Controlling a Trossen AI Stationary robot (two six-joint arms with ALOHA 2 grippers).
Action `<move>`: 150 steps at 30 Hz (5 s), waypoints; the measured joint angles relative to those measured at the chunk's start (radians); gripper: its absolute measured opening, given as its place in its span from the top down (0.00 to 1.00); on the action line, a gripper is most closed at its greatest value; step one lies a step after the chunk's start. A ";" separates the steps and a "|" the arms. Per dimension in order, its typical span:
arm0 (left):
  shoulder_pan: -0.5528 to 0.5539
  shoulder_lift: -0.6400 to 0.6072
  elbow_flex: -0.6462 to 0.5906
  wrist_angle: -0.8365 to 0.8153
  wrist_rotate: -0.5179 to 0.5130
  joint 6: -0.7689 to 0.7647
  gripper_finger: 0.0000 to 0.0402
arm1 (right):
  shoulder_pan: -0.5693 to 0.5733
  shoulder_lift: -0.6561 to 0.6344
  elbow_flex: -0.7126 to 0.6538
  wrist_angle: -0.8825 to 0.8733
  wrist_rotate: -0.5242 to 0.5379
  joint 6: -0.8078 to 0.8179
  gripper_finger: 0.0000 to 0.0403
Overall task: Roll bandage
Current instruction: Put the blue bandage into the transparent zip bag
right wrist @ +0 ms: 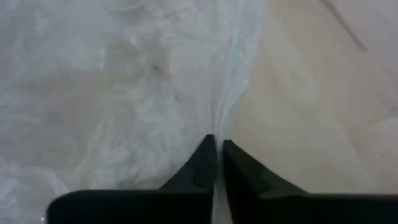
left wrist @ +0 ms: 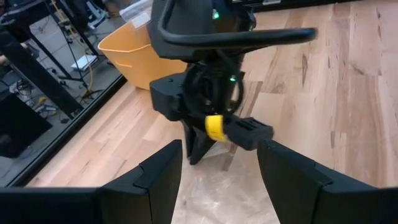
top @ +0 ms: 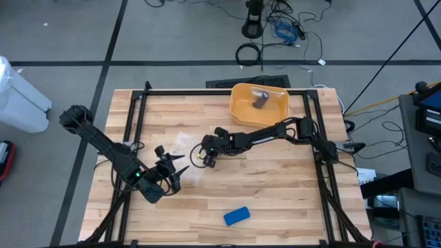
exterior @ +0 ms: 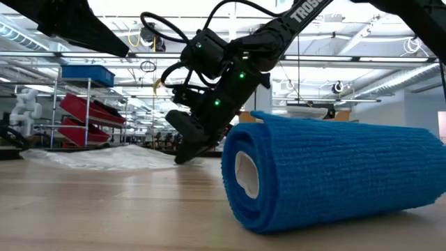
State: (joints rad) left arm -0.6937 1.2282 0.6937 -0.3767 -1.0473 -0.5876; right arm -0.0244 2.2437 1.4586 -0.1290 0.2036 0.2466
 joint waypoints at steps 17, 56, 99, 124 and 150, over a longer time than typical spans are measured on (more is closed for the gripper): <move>0.000 0.000 0.000 0.006 0.003 -0.086 0.47 | 0.373 -0.159 -0.010 -0.307 0.754 -0.215 1.00; 0.157 0.141 0.002 0.637 0.331 0.472 0.47 | 0.605 -0.166 -0.057 -0.113 1.184 -1.179 1.00; 0.009 0.145 0.001 0.591 -0.389 0.449 1.00 | 0.558 -0.177 -0.054 0.039 0.670 -0.540 1.00; 0.052 0.420 0.051 0.743 -0.203 0.489 1.00 | 0.598 -0.369 -0.056 -0.311 0.408 -0.039 0.59; 0.144 0.618 0.220 0.723 -0.052 0.435 1.00 | 0.661 -0.232 -0.056 -0.369 -0.005 0.029 0.36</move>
State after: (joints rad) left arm -0.5495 1.8462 0.9138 0.3458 -1.0998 -0.1529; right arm 0.6368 2.0114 1.4025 -0.4980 0.1983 0.2760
